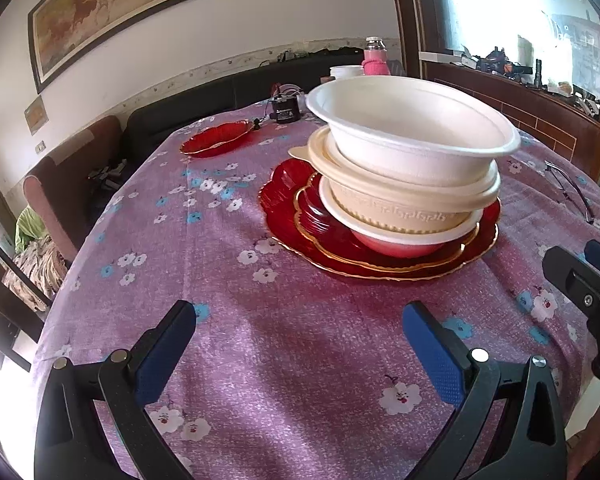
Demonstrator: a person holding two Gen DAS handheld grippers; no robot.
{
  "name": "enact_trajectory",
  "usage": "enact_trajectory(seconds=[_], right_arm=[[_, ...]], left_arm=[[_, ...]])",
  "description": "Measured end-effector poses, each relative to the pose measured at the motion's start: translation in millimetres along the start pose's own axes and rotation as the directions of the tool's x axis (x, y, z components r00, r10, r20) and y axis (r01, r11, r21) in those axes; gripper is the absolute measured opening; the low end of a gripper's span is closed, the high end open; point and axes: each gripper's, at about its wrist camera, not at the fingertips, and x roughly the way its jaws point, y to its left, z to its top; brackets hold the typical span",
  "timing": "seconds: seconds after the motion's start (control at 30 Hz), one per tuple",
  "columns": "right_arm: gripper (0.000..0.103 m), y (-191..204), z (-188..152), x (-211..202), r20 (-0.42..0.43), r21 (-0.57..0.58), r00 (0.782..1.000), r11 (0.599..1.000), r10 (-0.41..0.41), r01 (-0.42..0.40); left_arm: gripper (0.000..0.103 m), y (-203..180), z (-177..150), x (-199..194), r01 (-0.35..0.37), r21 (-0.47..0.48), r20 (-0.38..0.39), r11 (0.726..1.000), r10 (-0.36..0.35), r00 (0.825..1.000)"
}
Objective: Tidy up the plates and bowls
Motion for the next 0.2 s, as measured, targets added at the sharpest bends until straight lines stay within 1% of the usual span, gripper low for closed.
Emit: enact_trajectory(seconds=[0.07,0.1,0.2], right_arm=[[0.094,-0.7,0.2,0.2,-0.001,0.004,1.000,1.000,0.001,-0.001],[0.094,-0.8,0.2,0.3,-0.001,0.004,1.000,1.000,0.000,0.000],[0.094,-1.0,0.4,1.1,-0.001,0.004,1.000,1.000,0.002,-0.002]], left_arm=[[0.103,4.7,0.1,0.2,0.008,-0.014,-0.013,1.000,-0.009,1.000],[0.103,7.3,0.1,0.2,-0.001,-0.022,-0.019,1.000,0.000,1.000],[0.103,10.0,1.0,-0.9,-0.016,-0.022,-0.005,1.000,0.016,1.000]])
